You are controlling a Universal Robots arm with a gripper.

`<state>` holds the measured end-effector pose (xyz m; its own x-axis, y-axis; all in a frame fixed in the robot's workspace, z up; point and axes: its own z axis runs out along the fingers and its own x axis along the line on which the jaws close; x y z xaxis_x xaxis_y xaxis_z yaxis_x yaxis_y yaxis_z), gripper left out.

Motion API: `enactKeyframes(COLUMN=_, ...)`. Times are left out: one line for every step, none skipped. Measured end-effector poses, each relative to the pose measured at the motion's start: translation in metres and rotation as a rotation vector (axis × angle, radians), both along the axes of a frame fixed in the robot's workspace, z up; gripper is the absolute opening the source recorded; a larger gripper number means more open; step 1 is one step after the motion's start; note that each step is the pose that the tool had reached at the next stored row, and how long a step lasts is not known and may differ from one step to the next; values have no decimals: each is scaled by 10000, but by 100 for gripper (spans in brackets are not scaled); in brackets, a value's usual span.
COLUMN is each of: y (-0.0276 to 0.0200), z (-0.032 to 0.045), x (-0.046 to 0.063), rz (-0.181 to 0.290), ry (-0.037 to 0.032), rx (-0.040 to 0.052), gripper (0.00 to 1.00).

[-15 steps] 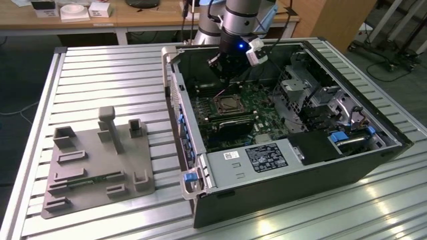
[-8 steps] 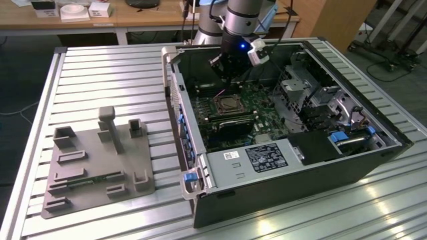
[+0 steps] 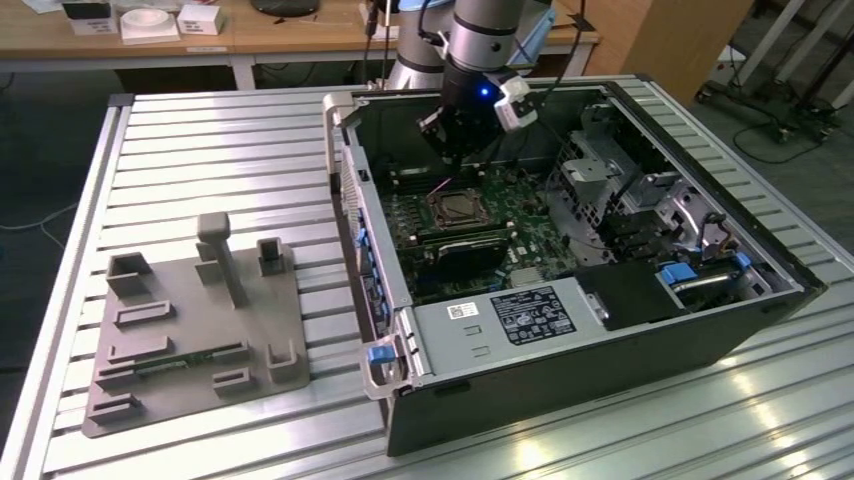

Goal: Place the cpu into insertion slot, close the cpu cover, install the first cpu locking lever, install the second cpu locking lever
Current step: 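Install the first cpu locking lever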

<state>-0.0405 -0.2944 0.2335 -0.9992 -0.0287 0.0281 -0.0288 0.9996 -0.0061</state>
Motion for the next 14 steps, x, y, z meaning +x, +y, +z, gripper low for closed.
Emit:
enactKeyframes(y=0, z=-3, x=0, rz=0, ry=-1, rx=1, gripper=11)
enactKeyframes(y=0, z=-6, x=0, rz=1, ry=0, rx=0, gripper=11)
enactKeyframes(y=1, z=-11, x=3, rz=0, ry=0, rx=-1, gripper=11)
enactKeyframes(y=1, z=-16, x=6, rz=-1, ry=0, rx=-1, gripper=11)
enactKeyframes(y=4, z=-22, x=9, rz=-1, ry=1, rx=-1, gripper=11)
enactKeyframes(y=6, z=-26, x=11, rz=-1, ry=1, rx=-2, gripper=11)
enactKeyframes(y=8, z=-29, x=14, rz=0, ry=1, rx=-2, gripper=11)
enactKeyframes(y=10, z=-34, x=17, rz=0, ry=1, rx=-1, gripper=11)
enactKeyframes(y=13, z=-40, x=19, rz=-1, ry=1, rx=-1, gripper=11)
enactKeyframes(y=18, z=-45, x=22, rz=-1, ry=1, rx=-1, gripper=11)
enactKeyframes(y=24, z=-53, x=24, rz=-2, ry=1, rx=0, gripper=11)
enactKeyframes(y=29, z=-61, x=28, rz=-3, ry=-1, rx=1, gripper=11)
enactKeyframes(y=35, z=-70, x=31, rz=-5, ry=-1, rx=1, gripper=11)
enactKeyframes(y=39, z=-78, x=35, rz=-11, ry=0, rx=-1, gripper=11)
